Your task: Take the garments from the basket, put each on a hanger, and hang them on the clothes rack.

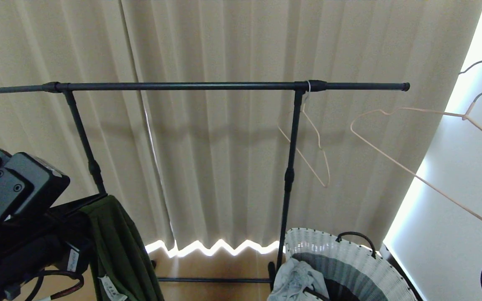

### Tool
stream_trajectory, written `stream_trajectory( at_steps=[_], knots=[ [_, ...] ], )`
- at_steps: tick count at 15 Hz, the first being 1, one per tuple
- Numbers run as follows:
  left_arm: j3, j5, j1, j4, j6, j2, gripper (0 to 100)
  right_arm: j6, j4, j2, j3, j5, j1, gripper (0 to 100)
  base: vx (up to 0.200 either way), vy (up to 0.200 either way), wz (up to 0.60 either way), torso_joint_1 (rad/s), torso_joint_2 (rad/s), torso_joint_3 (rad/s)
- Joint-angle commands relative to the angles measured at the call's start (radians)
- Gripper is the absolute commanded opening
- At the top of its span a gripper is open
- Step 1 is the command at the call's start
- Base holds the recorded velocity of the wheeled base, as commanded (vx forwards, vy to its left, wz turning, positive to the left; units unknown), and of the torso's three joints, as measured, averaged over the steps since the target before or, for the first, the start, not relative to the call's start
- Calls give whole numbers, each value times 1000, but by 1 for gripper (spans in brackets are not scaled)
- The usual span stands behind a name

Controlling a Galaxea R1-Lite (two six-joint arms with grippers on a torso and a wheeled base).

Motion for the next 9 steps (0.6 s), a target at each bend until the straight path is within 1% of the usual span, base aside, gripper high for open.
stream_trajectory(
  at_steps=[1,4,9],
  knots=[
    [-4,1,0,0,-1,6,0,9,-1,-15,-1,1,0,0,0,0,0,0,0,0],
    [-6,2,0,1,-4,7,0,12,-1,-18,-3,1,2,0,0,0,0,0,0,0],
    [-7,4,1,1,-4,7,0,12,-1,-19,-4,2,8,0,0,200,0,2,4,0]
  ],
)
